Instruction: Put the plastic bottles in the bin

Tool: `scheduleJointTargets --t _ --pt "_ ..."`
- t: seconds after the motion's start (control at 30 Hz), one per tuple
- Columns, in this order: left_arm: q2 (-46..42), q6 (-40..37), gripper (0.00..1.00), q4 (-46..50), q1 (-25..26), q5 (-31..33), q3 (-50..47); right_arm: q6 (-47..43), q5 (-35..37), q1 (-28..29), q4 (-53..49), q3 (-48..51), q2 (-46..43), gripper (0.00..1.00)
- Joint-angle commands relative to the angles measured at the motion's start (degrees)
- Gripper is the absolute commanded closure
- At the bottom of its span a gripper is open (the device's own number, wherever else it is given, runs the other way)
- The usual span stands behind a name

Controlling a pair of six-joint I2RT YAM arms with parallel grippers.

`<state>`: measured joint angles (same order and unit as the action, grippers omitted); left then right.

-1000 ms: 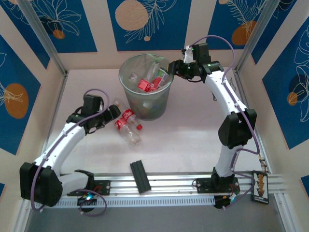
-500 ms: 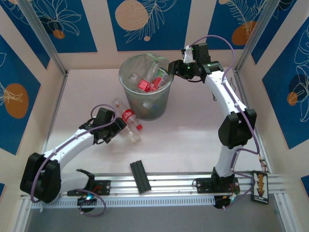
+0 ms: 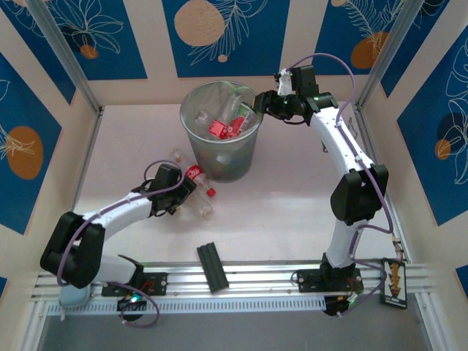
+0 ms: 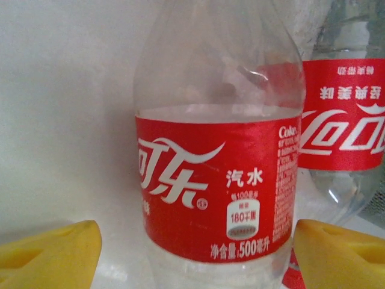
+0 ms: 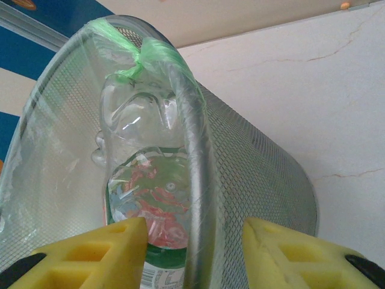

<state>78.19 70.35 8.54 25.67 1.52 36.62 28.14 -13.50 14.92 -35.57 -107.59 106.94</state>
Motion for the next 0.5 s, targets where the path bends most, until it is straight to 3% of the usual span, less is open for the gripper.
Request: scheduleJointTargets --t 0.0,0.3,0.47 --pt "1.1 3.0 0.20 -3.2 0.9 2.4 -1.0 -0.3 -0.2 0.7 -1.1 0.3 -0.9 0.53" --pt "-2.0 3.3 0.37 -0.3 0.9 7.4 -1.3 -0.1 -0.4 0.8 -0.9 0.3 -0.9 0.53" --pt "-4.6 0.6 0.40 4.0 0.5 10.2 -0.2 -0.1 -0.5 0.7 -0.9 0.2 -0.9 0.53"
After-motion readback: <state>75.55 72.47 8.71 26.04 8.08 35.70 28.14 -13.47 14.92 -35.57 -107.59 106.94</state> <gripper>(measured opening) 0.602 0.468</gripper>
